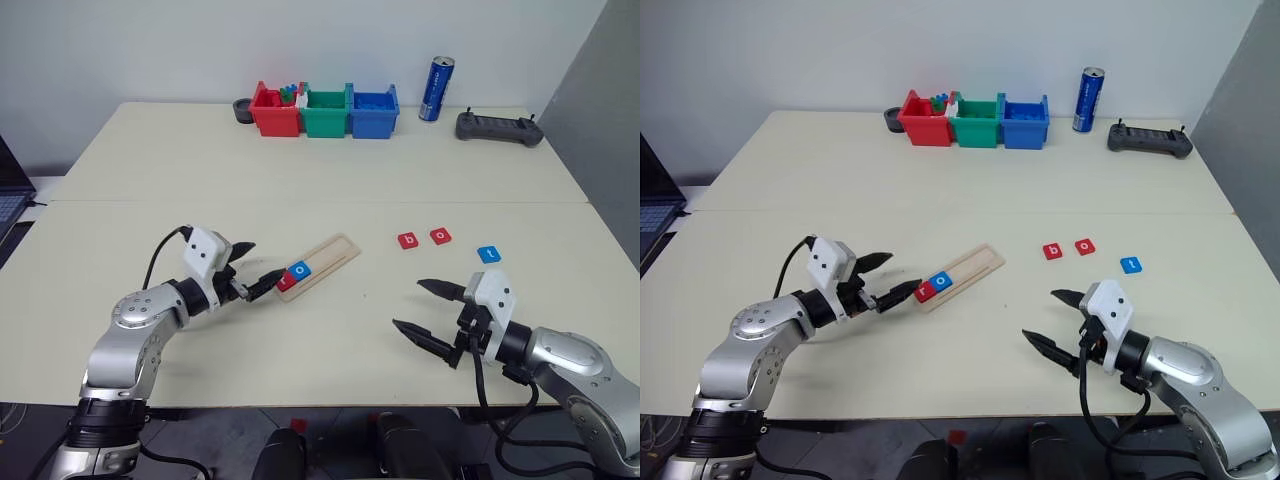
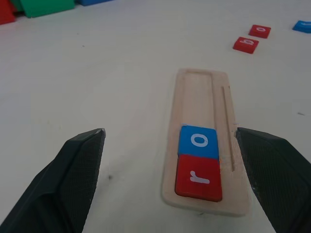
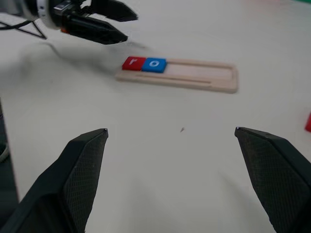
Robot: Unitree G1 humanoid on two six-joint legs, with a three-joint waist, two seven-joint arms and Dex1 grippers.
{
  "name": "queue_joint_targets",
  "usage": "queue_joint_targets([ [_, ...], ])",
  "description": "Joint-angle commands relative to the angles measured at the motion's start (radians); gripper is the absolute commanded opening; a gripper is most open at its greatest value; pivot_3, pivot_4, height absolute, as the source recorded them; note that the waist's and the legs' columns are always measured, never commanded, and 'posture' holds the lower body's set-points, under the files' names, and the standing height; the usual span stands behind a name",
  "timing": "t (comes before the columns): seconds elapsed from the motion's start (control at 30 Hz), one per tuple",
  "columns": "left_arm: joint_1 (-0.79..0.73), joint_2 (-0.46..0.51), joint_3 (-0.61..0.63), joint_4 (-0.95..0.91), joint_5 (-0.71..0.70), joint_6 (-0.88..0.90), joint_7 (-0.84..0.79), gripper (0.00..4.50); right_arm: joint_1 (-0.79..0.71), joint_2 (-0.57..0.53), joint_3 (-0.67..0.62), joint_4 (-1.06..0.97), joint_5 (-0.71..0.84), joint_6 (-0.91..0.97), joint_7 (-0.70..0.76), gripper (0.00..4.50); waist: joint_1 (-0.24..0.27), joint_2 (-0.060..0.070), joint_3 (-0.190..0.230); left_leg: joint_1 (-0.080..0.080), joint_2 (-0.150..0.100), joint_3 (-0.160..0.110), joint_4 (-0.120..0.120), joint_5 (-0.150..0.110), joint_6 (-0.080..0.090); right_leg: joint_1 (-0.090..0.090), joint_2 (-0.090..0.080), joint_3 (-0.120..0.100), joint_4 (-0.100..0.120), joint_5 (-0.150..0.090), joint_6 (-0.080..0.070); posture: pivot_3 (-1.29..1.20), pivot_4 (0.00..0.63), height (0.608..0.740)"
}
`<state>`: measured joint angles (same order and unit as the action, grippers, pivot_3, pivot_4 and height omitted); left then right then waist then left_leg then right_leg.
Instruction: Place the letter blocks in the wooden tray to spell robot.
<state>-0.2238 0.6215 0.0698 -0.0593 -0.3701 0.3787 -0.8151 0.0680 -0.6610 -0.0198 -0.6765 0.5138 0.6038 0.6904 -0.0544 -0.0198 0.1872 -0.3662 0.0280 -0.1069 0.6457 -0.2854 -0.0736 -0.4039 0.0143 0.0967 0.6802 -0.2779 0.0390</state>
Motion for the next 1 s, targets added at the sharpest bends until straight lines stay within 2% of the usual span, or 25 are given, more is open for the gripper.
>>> queue_joint_targets([
  [0.03, -0.031, 0.028, -0.035, 0.023, 0.017, -0.017, -0.068, 4.5, 0.02, -0.025, -0.003, -0.06, 0.027, 0.003, 0.028, 4.44, 0.001, 0.0, 0.0, 0.0, 0.0, 0.0, 0.0, 0.0, 0.0, 0.0, 0.0, 0.0, 0.0, 0.0, 0.0, 0.0, 0.15, 0.74],
  [0.4, -0.098, 0.024, -0.13, 0.128, 0.124, -0.036, -0.103, 4.5, 0.061, -0.031, 0.01, -0.095, 0.011, -0.027, 0.031, 4.44, 0.001, 0.0, 0.0, 0.0, 0.0, 0.0, 0.0, 0.0, 0.0, 0.0, 0.0, 0.0, 0.0, -0.001, 0.001, 0.0, 0.15, 0.74],
  [0.97, -0.176, 0.034, -0.234, 0.165, 0.225, 0.091, -0.102, 4.5, -0.026, -0.025, 0.006, -0.156, 0.072, 0.075, -0.019, 4.44, 0.004, 0.0, 0.0, 0.001, 0.0, 0.0, 0.001, 0.0, 0.0, 0.0, 0.0, 0.0, 0.001, -0.001, 0.001, 0.0, 0.15, 0.74],
  [1.0, -0.187, 0.034, -0.241, 0.172, 0.228, 0.1, -0.106, 4.32, -0.03, -0.025, 0.005, -0.159, 0.078, 0.082, -0.023, 4.48, 0.004, 0.0, -0.001, 0.001, 0.0, 0.0, 0.001, 0.0, 0.0, 0.001, 0.0, 0.0, 0.001, -0.001, 0.001, 0.0, 0.15, 0.74],
])
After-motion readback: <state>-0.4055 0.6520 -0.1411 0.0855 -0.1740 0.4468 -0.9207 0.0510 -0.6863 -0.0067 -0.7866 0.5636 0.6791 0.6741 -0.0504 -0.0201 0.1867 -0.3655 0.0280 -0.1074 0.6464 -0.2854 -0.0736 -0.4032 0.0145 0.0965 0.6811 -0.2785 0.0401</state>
